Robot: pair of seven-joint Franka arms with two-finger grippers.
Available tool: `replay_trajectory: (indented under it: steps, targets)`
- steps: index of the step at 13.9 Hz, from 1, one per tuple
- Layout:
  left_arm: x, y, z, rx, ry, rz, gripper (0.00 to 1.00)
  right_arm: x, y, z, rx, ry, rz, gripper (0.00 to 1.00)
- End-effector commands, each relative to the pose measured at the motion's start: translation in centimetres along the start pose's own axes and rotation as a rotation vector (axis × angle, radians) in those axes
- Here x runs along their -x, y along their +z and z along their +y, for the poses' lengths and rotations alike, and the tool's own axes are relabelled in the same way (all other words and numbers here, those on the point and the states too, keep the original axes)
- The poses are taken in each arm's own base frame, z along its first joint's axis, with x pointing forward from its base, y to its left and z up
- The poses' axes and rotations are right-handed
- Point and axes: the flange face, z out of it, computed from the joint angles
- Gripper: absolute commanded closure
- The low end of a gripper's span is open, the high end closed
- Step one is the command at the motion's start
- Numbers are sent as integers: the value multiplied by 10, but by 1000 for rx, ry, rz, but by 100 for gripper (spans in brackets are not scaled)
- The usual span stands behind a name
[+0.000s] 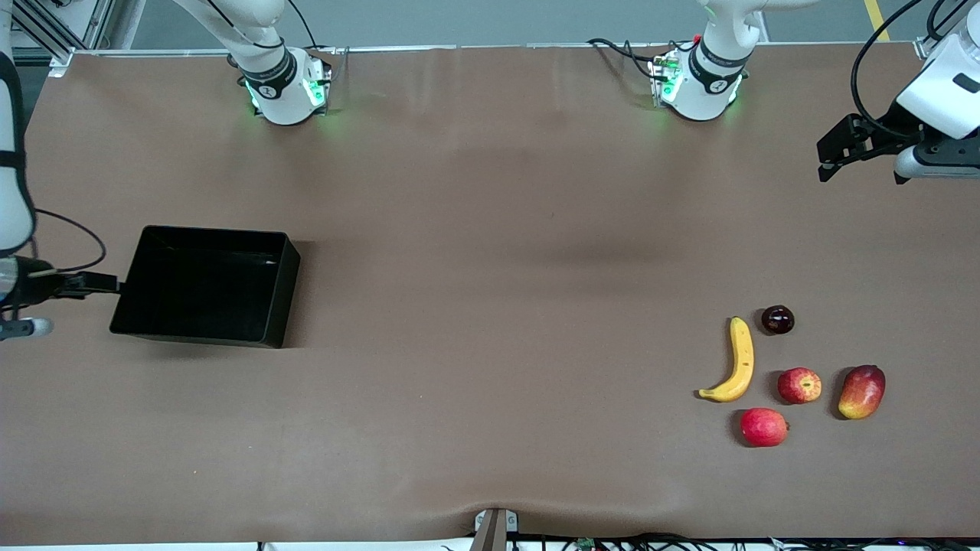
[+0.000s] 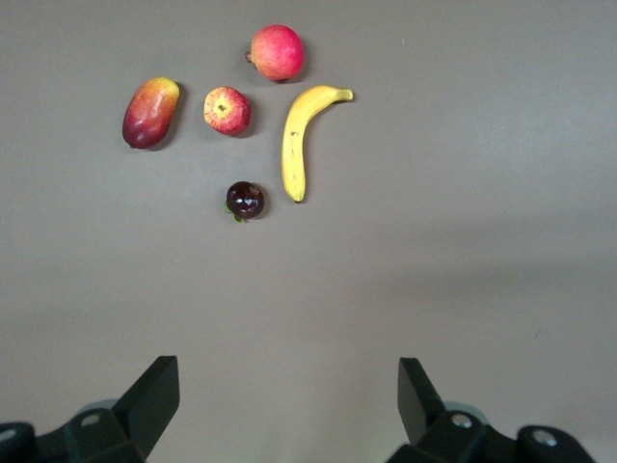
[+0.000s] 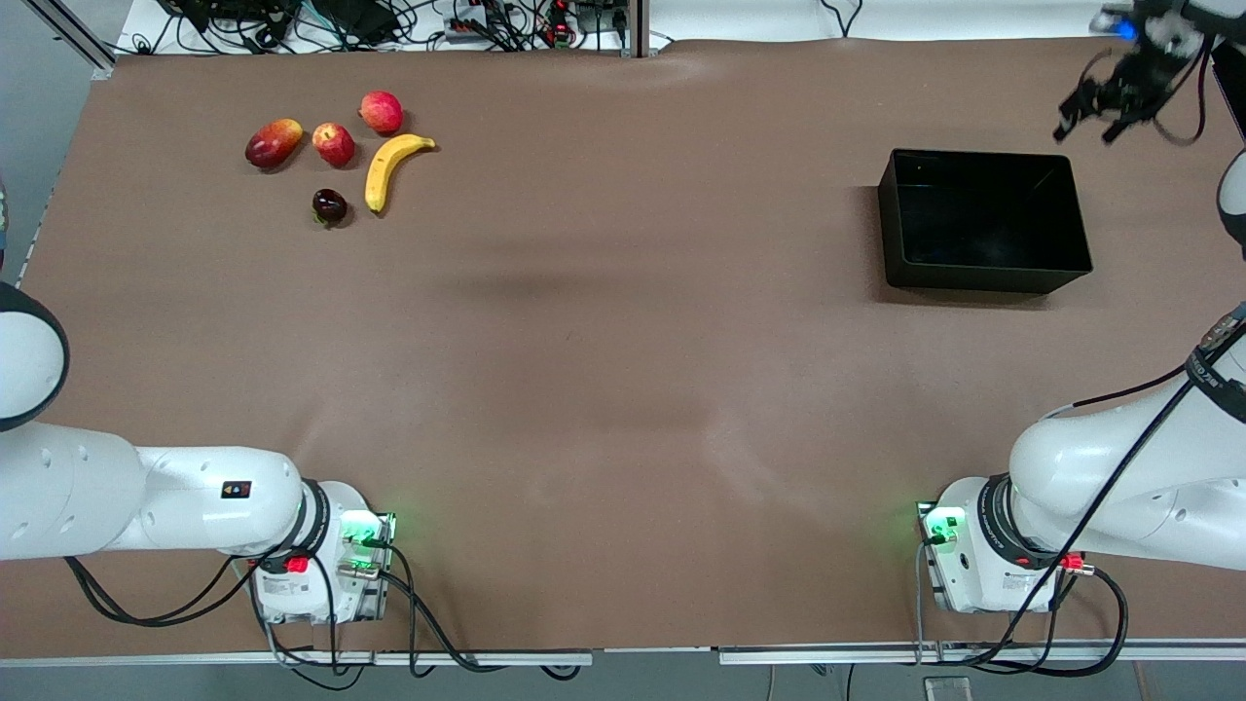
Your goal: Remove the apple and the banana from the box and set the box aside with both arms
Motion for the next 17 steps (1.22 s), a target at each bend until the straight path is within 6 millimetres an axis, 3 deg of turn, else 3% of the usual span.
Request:
replay_trajectory:
  steps: [1,2,4,5,8,9,12,16,17]
  targets:
    - [4,-4,2,19,-13,14,0,-23,-47,-16,27,-50,42,0]
    - [4,-6,1,18,-14,18,0,-28,-81,-37,44,-73,62,0]
    - [2,-7,1,18,-15,29,0,-26,-131,-69,57,-81,96,0]
    - [1,-6,1,20,-14,32,0,-20,-143,-84,50,-54,88,0]
    - [-4,-1,1,22,-16,38,0,12,-206,-158,52,133,145,0]
    - [-4,-1,1,24,-25,38,0,22,-212,-179,49,161,118,0]
    - [-3,-1,3,43,-33,33,0,77,-248,-213,56,156,55,0]
    - [-2,-1,3,46,-58,29,0,123,-239,-233,124,139,27,0]
    - [-2,-1,3,46,-62,29,0,130,-235,-228,131,151,22,0]
